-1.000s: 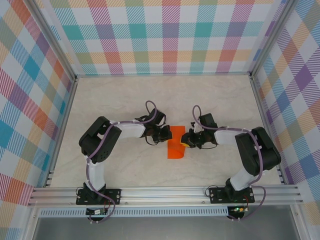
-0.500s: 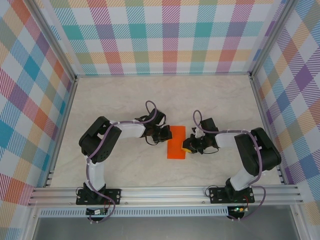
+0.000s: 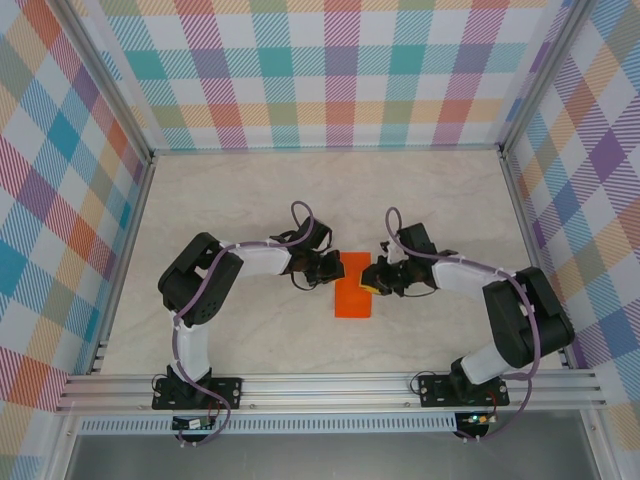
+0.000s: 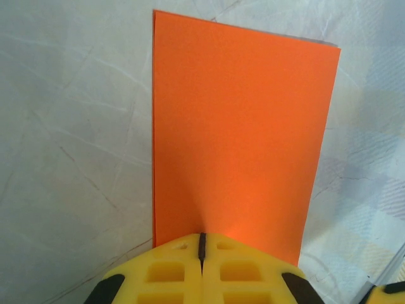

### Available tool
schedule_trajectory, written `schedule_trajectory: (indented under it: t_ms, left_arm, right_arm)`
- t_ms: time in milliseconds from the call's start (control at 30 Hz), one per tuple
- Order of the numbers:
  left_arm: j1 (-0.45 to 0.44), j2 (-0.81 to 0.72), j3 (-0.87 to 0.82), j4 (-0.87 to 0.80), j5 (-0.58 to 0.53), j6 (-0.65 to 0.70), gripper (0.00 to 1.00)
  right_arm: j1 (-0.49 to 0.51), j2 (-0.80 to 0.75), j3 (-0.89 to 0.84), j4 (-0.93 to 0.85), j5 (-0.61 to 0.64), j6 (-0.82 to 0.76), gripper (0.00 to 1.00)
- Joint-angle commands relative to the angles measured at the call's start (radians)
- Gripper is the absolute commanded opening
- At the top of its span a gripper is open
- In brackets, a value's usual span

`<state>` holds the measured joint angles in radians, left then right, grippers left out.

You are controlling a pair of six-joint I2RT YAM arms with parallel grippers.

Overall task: Fold a paper plane with a square sheet of paper (pick it up from the middle)
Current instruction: Fold the square sheet of paper in half at the center of the table.

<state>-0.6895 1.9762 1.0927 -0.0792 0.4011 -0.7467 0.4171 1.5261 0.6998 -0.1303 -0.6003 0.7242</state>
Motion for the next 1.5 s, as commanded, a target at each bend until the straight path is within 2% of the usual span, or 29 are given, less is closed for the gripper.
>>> schedule_trajectory:
  t_ms: [0, 200, 333, 467, 667, 900, 1000, 1100, 1267, 1467]
  left_arm:
    - [-0.012, 0.198, -0.091, -0.303, -0.242, 0.004, 0.00]
    - [-0.012, 0.203, -0.095, -0.302, -0.245, 0.002, 0.00]
    - [-0.011, 0.207, -0.098, -0.303, -0.249, -0.003, 0.00]
    - [-0.012, 0.218, -0.101, -0.300, -0.249, -0.005, 0.00]
    - [-0.011, 0.230, -0.101, -0.295, -0.249, -0.006, 0.00]
    - [-0.011, 0.227, -0.100, -0.294, -0.254, -0.006, 0.00]
    - [-0.011, 0.225, -0.096, -0.296, -0.254, -0.001, 0.00]
    - [-0.012, 0.225, -0.094, -0.302, -0.254, 0.004, 0.00]
    - [-0.012, 0.216, -0.094, -0.308, -0.257, 0.003, 0.00]
    - [-0.011, 0.214, -0.089, -0.313, -0.255, 0.002, 0.00]
  right_arm:
    - [0.031, 0.087, 0.027, -0.004, 0.019, -0.012, 0.13]
    - [0.074, 0.164, 0.011, 0.023, 0.028, -0.012, 0.12]
    - [0.077, 0.140, -0.063, -0.011, 0.057, -0.032, 0.12]
    - [0.078, 0.077, -0.160, -0.062, 0.107, -0.057, 0.11]
    - [0.077, -0.042, -0.280, -0.093, 0.106, -0.030, 0.11]
    - [0.077, -0.222, -0.228, -0.262, 0.178, -0.058, 0.11]
    - [0.078, -0.283, -0.169, -0.242, 0.195, -0.053, 0.12]
    - [0.078, -0.231, -0.092, -0.202, 0.202, -0.060, 0.12]
    - [0.076, 0.000, 0.045, -0.103, 0.164, -0.063, 0.11]
    - [0.077, 0.098, 0.031, -0.055, 0.107, -0.078, 0.10]
